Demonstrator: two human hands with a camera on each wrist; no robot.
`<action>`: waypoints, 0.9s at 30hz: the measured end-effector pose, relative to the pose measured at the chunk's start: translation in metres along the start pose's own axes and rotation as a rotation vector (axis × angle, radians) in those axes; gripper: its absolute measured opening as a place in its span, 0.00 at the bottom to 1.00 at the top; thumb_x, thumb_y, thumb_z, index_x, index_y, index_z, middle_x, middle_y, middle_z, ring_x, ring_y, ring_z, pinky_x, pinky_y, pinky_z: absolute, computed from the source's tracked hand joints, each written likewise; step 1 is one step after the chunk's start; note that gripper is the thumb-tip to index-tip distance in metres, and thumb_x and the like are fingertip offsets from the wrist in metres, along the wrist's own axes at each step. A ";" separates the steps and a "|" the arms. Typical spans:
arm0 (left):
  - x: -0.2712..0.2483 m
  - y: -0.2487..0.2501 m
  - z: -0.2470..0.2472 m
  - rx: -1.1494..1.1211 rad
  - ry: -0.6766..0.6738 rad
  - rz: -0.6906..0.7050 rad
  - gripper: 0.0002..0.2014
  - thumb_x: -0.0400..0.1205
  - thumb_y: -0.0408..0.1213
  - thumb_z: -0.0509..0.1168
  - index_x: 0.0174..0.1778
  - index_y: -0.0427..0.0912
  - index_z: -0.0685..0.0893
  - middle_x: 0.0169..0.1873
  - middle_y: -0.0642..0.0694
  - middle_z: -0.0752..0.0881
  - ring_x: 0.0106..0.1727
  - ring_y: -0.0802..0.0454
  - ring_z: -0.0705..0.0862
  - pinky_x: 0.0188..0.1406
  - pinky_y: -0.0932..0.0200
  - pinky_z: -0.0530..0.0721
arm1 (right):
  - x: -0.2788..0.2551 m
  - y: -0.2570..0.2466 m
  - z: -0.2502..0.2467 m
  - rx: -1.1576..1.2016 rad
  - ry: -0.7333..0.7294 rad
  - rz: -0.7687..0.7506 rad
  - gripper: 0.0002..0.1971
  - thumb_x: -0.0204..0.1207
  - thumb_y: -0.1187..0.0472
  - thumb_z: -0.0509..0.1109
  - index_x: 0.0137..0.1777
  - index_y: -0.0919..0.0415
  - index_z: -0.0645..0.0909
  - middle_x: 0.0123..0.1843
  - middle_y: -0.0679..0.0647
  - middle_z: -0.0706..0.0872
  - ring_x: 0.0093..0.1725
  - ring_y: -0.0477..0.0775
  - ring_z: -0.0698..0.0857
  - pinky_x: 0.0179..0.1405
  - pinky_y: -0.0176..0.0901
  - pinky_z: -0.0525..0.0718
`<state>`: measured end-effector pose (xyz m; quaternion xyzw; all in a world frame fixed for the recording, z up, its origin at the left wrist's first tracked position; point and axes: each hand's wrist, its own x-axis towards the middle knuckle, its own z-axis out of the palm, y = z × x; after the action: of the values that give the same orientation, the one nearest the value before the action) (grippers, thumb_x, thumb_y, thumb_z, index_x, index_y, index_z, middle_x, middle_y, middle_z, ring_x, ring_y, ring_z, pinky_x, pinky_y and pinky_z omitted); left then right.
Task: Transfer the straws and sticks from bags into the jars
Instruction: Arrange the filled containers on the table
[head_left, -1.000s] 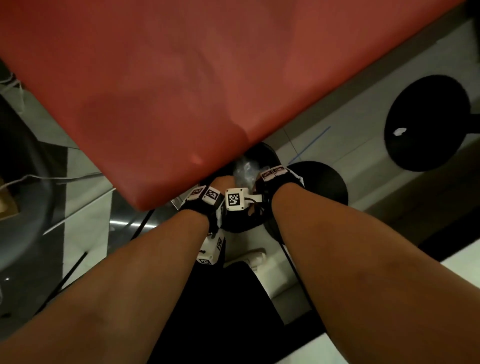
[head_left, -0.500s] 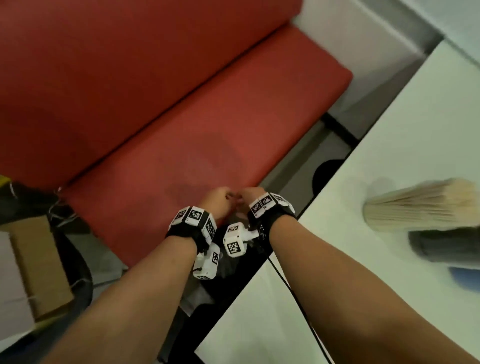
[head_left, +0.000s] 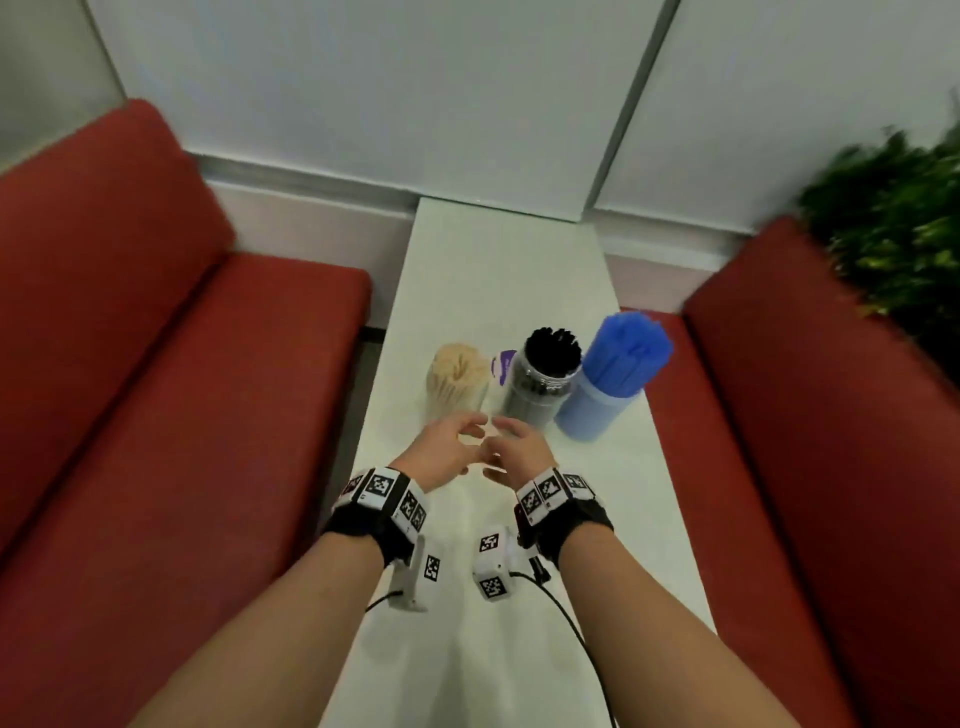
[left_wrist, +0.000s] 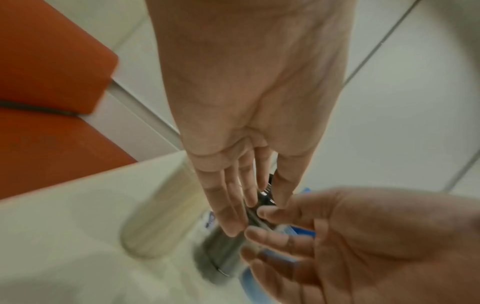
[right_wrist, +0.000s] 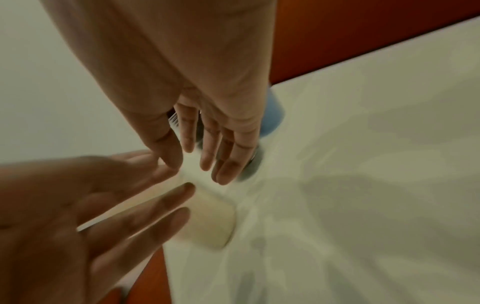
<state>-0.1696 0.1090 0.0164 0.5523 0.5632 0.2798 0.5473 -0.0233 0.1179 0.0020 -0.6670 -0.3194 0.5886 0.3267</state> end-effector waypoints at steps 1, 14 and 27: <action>0.011 0.008 0.019 0.000 -0.025 0.012 0.27 0.82 0.31 0.72 0.78 0.44 0.76 0.69 0.46 0.82 0.62 0.47 0.86 0.56 0.51 0.87 | -0.002 -0.002 -0.023 0.020 0.024 -0.005 0.27 0.80 0.75 0.66 0.79 0.61 0.73 0.61 0.68 0.87 0.62 0.68 0.86 0.67 0.65 0.84; 0.132 0.052 0.198 0.221 0.152 0.200 0.38 0.87 0.39 0.66 0.89 0.42 0.52 0.88 0.44 0.57 0.88 0.48 0.58 0.87 0.48 0.58 | 0.110 -0.016 -0.208 -0.206 0.170 -0.267 0.62 0.66 0.71 0.83 0.90 0.59 0.41 0.90 0.58 0.51 0.88 0.54 0.54 0.86 0.48 0.58; 0.248 0.053 0.230 0.103 0.477 0.136 0.38 0.82 0.53 0.70 0.84 0.47 0.60 0.73 0.48 0.66 0.72 0.50 0.74 0.69 0.59 0.73 | 0.227 -0.066 -0.244 -0.163 -0.140 -0.547 0.47 0.64 0.77 0.82 0.76 0.43 0.65 0.68 0.50 0.83 0.61 0.33 0.85 0.55 0.27 0.84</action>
<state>0.1122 0.2849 -0.0669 0.5346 0.6512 0.4095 0.3500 0.2402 0.3261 -0.0527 -0.5377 -0.5556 0.4956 0.3957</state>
